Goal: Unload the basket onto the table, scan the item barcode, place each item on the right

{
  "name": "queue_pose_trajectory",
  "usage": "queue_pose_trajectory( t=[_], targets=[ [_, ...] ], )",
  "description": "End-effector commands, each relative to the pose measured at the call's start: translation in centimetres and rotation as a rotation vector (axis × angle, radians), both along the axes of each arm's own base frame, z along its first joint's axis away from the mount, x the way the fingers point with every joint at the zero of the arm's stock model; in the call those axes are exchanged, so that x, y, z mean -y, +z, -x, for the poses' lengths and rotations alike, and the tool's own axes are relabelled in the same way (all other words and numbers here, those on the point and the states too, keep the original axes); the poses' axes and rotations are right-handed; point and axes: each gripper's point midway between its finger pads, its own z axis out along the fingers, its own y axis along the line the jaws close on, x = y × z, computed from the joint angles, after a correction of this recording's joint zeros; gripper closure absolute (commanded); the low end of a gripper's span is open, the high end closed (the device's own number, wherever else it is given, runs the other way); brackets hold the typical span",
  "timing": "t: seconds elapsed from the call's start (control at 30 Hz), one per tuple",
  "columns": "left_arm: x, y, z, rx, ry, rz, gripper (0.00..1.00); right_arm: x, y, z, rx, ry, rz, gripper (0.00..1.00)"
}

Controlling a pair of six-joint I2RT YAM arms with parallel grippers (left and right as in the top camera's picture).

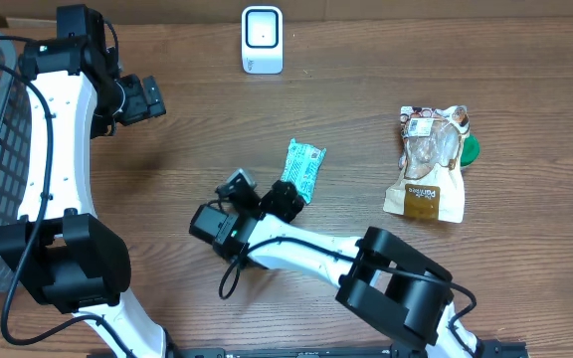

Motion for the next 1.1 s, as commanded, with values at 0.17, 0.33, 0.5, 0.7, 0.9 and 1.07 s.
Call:
queue_pose_trajectory(
  t=[0.17, 0.33, 0.5, 0.7, 0.9, 1.07],
  targets=[
    [0.2, 0.6, -0.4, 0.019, -0.025, -0.014, 0.0, -1.6, 2.9, -0.6, -0.167, -0.088, -0.348, 0.23],
    [0.2, 0.6, -0.4, 0.019, -0.025, -0.014, 0.0, 0.4, 6.6, -3.7, -0.216, -0.193, -0.587, 0.36],
    [0.2, 0.6, -0.4, 0.019, -0.025, -0.013, 0.0, 3.3, 6.1, -6.0, -0.364, -0.398, -0.82, 0.64],
    [0.2, 0.6, -0.4, 0.019, -0.025, -0.014, 0.0, 9.0, 3.1, -8.0, -0.325, -0.767, -0.918, 0.8],
    [0.2, 0.6, -0.4, 0.019, -0.025, -0.014, 0.0, 10.2, -0.3, -9.2, -0.301, -0.834, -0.898, 0.85],
    [0.2, 0.6, -0.4, 0.019, -0.025, -0.014, 0.01, 10.1, -2.9, -10.0, -0.285, -0.841, -0.871, 0.84]
  ],
)
